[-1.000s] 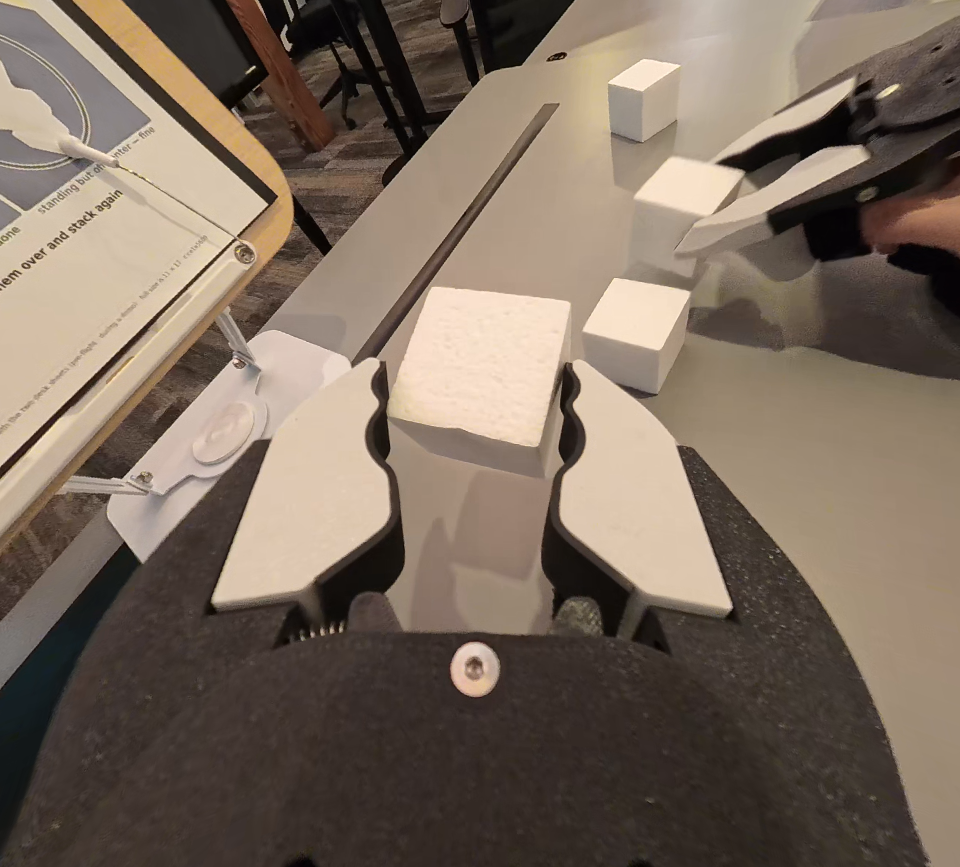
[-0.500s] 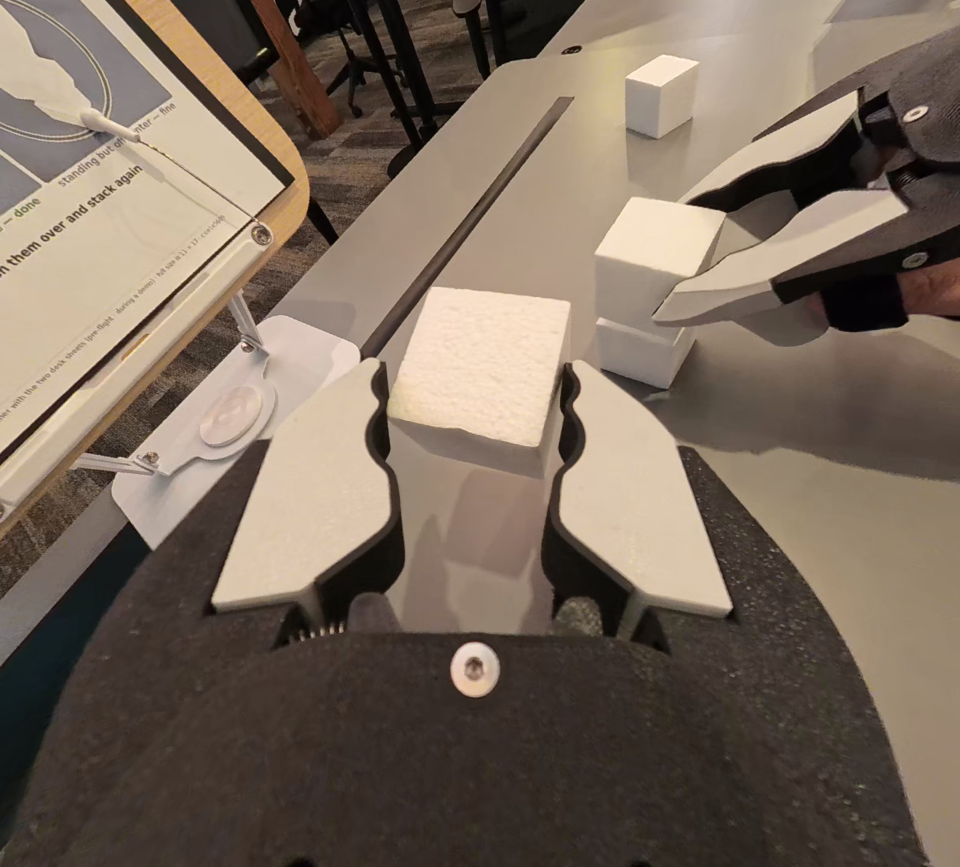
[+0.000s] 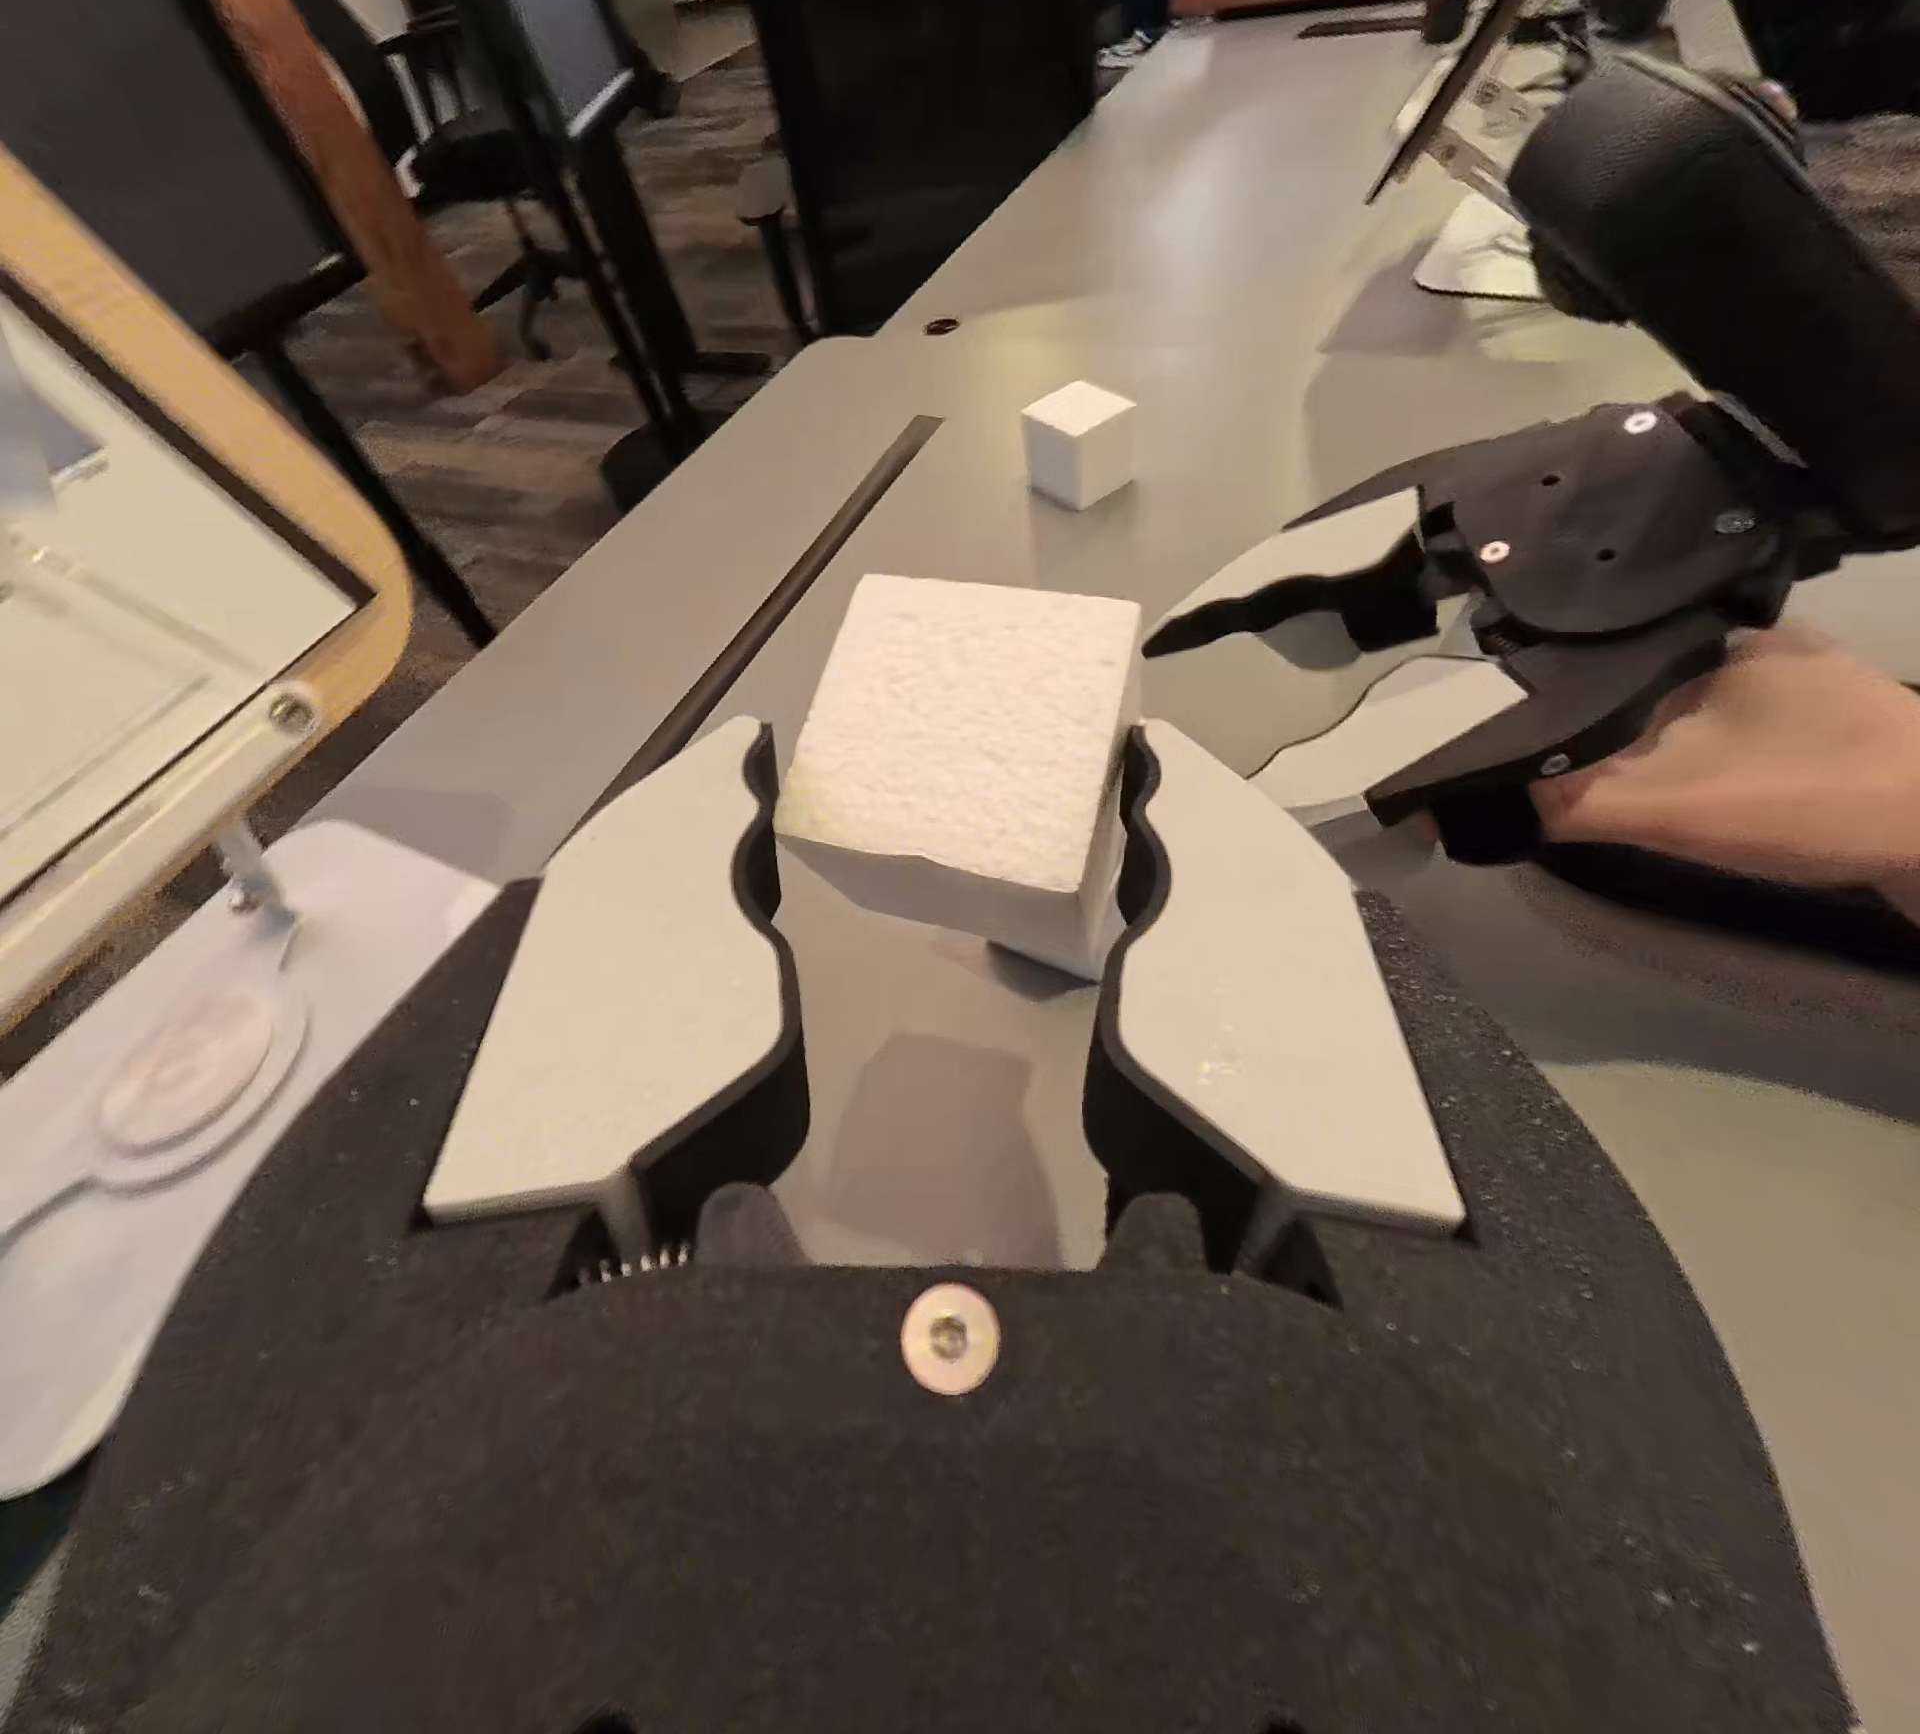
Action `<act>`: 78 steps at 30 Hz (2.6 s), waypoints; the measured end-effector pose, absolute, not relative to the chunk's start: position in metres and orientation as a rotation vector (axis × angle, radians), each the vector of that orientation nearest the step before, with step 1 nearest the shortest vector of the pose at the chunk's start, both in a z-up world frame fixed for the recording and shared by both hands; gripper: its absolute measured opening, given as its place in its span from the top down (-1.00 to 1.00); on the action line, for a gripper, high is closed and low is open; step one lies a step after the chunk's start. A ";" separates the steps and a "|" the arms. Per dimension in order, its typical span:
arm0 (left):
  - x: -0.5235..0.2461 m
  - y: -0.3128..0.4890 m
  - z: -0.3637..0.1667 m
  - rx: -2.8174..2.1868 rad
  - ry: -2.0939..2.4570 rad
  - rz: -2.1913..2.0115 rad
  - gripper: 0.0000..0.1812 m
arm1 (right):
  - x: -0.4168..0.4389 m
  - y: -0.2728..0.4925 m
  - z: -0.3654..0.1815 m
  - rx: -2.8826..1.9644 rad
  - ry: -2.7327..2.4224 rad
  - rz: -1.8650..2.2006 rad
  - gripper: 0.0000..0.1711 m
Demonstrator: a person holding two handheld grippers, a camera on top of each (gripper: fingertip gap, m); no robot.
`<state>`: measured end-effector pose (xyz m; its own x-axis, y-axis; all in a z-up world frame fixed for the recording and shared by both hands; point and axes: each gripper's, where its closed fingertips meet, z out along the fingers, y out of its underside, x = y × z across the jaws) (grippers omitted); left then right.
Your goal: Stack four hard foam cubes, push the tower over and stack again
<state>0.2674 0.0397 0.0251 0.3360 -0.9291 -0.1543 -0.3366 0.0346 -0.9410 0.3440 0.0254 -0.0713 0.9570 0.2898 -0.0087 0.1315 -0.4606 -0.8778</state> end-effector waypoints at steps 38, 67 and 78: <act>0.315 0.056 -0.008 -1.557 1.435 -0.573 0.03 | 0.478 0.024 -0.099 -2.097 0.016 0.001 -0.06; 0.245 0.090 0.038 -1.578 1.209 -0.418 0.14 | 0.605 0.133 -0.098 -2.057 0.276 -0.038 0.33; 0.218 0.106 0.042 -1.653 1.107 -0.355 0.17 | 0.394 0.063 0.072 -1.984 -0.109 0.248 0.33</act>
